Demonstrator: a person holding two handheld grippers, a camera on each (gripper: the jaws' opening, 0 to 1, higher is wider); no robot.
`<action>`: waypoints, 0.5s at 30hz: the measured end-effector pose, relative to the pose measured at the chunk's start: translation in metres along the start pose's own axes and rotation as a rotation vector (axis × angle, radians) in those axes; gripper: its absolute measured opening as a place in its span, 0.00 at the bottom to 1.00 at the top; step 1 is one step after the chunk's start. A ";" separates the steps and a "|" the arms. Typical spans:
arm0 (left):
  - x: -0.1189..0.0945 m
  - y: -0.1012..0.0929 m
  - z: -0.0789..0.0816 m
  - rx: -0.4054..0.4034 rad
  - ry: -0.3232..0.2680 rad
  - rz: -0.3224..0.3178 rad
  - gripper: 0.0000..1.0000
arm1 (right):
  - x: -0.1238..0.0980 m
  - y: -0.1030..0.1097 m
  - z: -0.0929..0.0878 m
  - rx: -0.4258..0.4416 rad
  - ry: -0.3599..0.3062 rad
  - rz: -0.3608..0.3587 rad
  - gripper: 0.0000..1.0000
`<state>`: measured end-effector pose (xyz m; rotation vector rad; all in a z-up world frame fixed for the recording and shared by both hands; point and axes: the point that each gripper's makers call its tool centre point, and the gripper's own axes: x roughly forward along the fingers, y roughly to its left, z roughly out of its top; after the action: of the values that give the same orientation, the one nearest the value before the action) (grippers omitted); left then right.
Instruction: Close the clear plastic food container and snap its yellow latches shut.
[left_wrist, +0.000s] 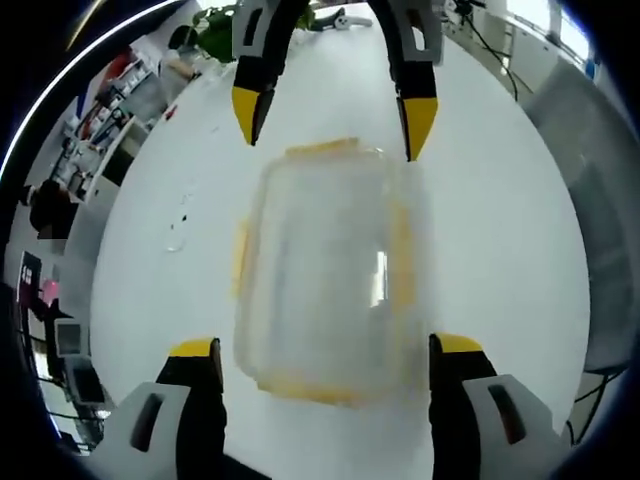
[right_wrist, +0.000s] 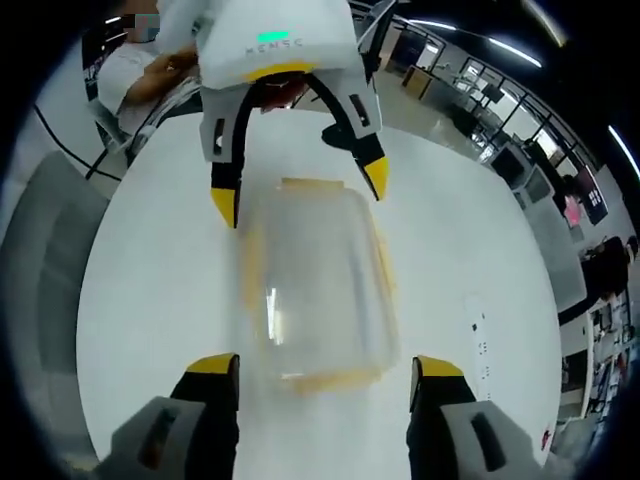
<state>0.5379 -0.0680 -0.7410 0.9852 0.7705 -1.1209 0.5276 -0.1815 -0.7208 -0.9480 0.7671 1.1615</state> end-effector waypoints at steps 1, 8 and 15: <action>-0.001 0.000 0.000 -0.019 -0.006 0.003 0.81 | -0.002 0.000 0.000 0.001 -0.004 -0.006 0.68; -0.013 -0.009 -0.002 -0.085 -0.016 0.029 0.80 | -0.014 0.006 -0.003 0.029 -0.016 -0.029 0.67; -0.022 -0.020 -0.004 -0.122 -0.023 0.047 0.80 | -0.025 0.018 0.003 0.067 -0.053 -0.053 0.66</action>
<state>0.5122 -0.0585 -0.7275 0.8824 0.7844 -1.0303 0.5043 -0.1866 -0.7015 -0.8733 0.7298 1.1040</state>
